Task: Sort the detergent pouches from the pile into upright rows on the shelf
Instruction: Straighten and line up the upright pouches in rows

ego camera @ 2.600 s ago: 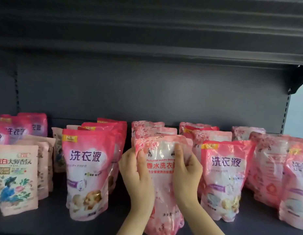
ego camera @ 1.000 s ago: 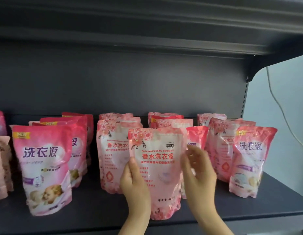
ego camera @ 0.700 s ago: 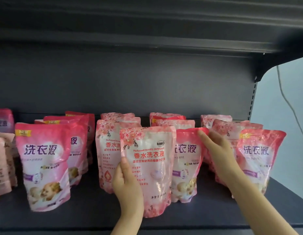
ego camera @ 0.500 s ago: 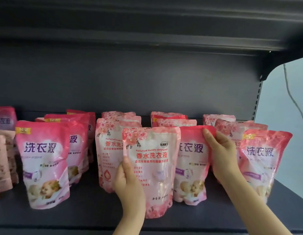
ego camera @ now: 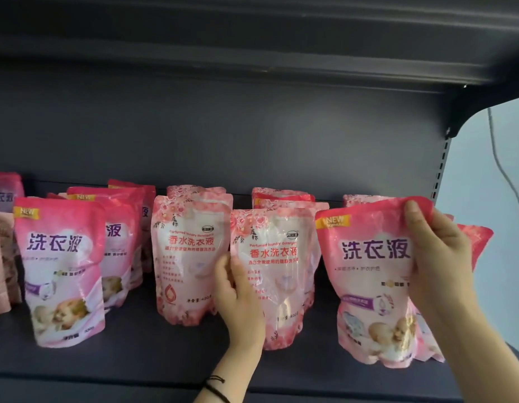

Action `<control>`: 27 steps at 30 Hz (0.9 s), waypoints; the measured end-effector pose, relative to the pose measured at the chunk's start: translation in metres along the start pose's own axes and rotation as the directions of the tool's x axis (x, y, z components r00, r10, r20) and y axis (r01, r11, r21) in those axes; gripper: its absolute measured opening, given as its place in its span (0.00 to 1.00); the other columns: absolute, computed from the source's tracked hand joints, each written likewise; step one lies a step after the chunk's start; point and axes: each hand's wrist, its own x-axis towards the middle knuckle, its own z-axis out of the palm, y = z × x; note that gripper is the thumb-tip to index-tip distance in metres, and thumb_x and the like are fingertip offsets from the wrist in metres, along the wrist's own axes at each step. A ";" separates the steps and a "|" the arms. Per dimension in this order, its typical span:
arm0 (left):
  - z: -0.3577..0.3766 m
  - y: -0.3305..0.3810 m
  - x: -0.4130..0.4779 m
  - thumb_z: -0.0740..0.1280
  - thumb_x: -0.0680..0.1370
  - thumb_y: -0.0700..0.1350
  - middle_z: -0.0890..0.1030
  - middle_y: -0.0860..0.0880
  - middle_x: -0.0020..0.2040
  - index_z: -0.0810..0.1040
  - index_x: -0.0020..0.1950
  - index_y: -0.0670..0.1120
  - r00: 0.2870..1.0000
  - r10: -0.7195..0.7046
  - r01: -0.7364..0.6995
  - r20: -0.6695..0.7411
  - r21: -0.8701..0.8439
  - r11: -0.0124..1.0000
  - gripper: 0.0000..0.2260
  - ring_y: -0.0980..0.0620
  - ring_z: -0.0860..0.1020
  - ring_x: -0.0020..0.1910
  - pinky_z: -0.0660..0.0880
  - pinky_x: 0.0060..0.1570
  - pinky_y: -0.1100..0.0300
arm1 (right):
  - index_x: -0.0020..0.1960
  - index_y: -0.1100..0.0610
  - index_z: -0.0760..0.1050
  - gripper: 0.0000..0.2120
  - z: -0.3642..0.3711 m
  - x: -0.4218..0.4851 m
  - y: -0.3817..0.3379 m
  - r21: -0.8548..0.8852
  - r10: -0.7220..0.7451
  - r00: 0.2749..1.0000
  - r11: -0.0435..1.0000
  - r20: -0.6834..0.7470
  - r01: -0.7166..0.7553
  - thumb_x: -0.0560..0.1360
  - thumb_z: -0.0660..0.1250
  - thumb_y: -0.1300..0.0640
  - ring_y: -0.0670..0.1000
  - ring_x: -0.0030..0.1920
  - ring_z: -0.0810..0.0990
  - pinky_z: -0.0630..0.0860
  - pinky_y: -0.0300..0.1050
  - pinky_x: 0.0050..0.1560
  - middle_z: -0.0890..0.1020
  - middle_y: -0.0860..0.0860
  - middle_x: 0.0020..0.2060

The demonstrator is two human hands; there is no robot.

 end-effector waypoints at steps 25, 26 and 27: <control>0.028 0.020 -0.049 0.67 0.75 0.55 0.73 0.45 0.31 0.76 0.40 0.42 0.946 -0.089 0.133 0.313 -0.125 0.983 0.16 0.55 0.70 0.31 0.69 0.32 0.66 | 0.41 0.52 0.80 0.13 -0.009 -0.059 0.066 0.092 0.208 0.973 0.972 0.096 -0.217 0.68 0.70 0.43 0.52 0.41 0.81 0.82 0.49 0.42 0.83 0.52 0.39; 0.029 0.022 -0.047 0.67 0.75 0.54 0.73 0.48 0.30 0.76 0.39 0.41 0.953 -0.078 0.124 0.293 -0.141 0.982 0.16 0.56 0.69 0.30 0.67 0.30 0.67 | 0.41 0.53 0.80 0.13 -0.007 -0.058 0.063 0.092 0.192 0.978 0.976 0.079 -0.199 0.67 0.71 0.43 0.53 0.41 0.80 0.81 0.50 0.42 0.83 0.52 0.38; 0.028 0.025 -0.043 0.68 0.74 0.54 0.72 0.51 0.29 0.76 0.38 0.41 0.959 -0.070 0.117 0.276 -0.158 0.980 0.16 0.57 0.69 0.29 0.66 0.29 0.68 | 0.40 0.53 0.80 0.13 -0.003 -0.057 0.059 0.091 0.170 0.983 0.980 0.075 -0.176 0.67 0.72 0.43 0.53 0.40 0.80 0.81 0.50 0.42 0.83 0.52 0.37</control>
